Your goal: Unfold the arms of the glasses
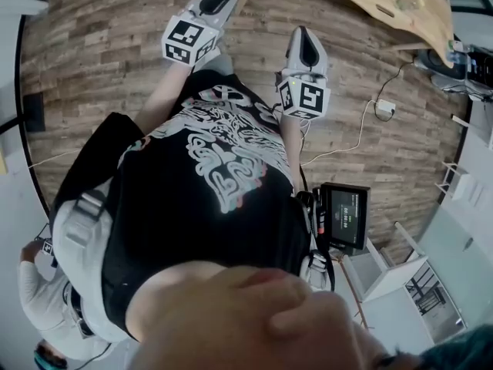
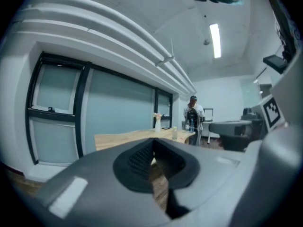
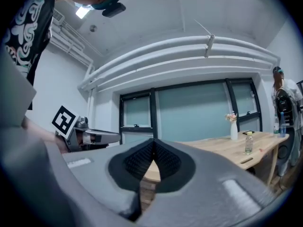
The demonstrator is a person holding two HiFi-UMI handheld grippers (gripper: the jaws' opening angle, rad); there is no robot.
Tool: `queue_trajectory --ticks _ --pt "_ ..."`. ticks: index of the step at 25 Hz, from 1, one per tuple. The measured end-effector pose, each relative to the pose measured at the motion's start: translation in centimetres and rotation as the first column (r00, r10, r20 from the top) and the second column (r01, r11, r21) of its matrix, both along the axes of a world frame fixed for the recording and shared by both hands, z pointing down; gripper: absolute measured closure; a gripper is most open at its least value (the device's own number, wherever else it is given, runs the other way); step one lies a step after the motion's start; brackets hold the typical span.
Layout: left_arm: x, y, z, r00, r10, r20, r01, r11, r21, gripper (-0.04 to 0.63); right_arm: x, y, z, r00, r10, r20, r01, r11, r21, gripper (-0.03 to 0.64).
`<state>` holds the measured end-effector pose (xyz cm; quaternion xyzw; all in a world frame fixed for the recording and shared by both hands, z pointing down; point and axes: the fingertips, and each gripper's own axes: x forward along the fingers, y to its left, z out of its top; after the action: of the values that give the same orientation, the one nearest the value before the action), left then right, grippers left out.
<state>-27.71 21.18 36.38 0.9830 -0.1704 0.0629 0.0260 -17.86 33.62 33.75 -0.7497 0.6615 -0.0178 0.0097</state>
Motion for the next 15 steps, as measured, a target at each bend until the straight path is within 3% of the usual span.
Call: queue_trajectory --ticks 3,5,9,15 --pt "1.1 0.5 -1.3 0.999 0.021 -0.044 -0.021 1.000 -0.001 0.606 0.0 0.0 -0.3 0.998 -0.062 0.010 0.062 0.998 -0.010 0.618" --pt "2.4 0.5 -1.2 0.999 0.031 -0.032 -0.031 1.000 -0.005 0.606 0.8 -0.1 0.0 0.997 -0.074 0.015 0.075 0.997 -0.030 0.618" --pt "4.1 -0.1 -0.5 0.998 0.058 -0.029 -0.059 0.998 -0.030 0.606 2.0 -1.1 1.4 0.997 -0.072 0.026 0.074 0.994 -0.081 0.618" --pt "7.2 -3.5 1.4 0.999 0.038 0.011 -0.038 0.999 -0.030 0.606 6.1 -3.7 3.9 1.000 -0.024 0.002 0.024 0.986 -0.162 0.618"
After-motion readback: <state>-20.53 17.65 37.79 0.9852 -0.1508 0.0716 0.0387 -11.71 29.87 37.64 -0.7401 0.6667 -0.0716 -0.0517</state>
